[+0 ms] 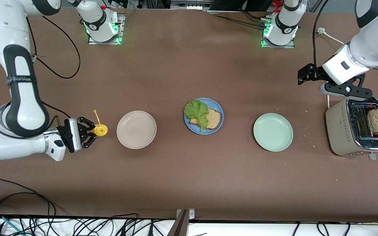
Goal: Make sandwich in blue plate with both arms
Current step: 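Carry the yellow bottle back beside the beige plate with the right gripper, then lower the bottle upright onto the table and open the right gripper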
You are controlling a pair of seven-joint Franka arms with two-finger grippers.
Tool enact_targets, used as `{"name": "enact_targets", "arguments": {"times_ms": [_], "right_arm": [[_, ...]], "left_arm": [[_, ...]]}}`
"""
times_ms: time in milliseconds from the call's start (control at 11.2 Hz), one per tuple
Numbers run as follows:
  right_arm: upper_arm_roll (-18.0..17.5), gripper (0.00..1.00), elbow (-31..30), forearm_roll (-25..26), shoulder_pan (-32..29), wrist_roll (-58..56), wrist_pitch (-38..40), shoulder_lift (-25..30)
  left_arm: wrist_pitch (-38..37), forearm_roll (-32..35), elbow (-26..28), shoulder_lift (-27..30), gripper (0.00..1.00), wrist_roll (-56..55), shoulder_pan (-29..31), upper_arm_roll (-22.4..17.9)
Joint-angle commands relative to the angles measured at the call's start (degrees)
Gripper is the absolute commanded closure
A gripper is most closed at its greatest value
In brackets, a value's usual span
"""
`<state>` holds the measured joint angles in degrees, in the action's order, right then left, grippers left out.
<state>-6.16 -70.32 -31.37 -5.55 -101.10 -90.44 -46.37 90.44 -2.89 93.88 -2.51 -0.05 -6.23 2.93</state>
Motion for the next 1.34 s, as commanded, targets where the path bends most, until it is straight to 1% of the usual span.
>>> {"name": "enact_targets", "arguments": {"times_ms": [0, 179, 268, 357, 715, 983, 1072, 1161, 1250], "right_arm": [[-3.1, 1.0, 0.4, -6.6, -5.8, -13.5, 0.2, -4.6], [-6.7, 1.0, 0.6, -7.8, -9.6, -17.7, 0.0, -7.6], [-8.9, 1.0, 0.7, -7.7, -11.5, -18.7, -0.3, -9.2], [-10.3, 1.0, 0.8, -7.6, -12.5, -19.1, -0.4, -10.8], [-11.5, 1.0, 2.0, -7.8, -13.5, -21.7, -0.9, -15.1], [-11.5, 1.0, 1.9, -8.0, -13.9, -23.1, -1.9, -16.2], [-11.5, 0.96, 1.9, -8.2, -14.1, -23.2, -1.9, -16.6], [-11.4, 0.72, 1.9, -9.4, -14.4, -23.2, -1.9, -17.0], [-11.4, 0.01, 1.9, -9.9, -14.5, -23.4, -1.9, -17.2]], "left_arm": [[-0.7, 0.3, -0.4, 0.3, 0.0, -0.7, -0.2, -0.1], [-0.7, 0.3, -0.4, 0.3, 0.0, -0.7, -0.2, -0.1], [-0.7, 0.3, -0.4, 0.3, 0.0, -0.7, -0.2, -0.1], [-0.7, 0.3, -0.4, 0.3, 0.0, -0.7, -0.2, -0.1], [-0.7, 0.3, -0.4, 0.3, 0.0, -0.7, -0.2, -0.1], [-0.6, 0.3, -0.4, 0.3, 0.0, -0.7, -0.2, -0.1], [-0.7, 0.3, -0.4, 0.3, 0.0, -0.7, -0.2, -0.1], [-0.6, 0.3, -0.4, 0.3, 0.0, -0.7, -0.2, -0.1], [-0.7, 0.3, -0.4, 0.3, 0.0, -0.7, -0.2, -0.1]]}}
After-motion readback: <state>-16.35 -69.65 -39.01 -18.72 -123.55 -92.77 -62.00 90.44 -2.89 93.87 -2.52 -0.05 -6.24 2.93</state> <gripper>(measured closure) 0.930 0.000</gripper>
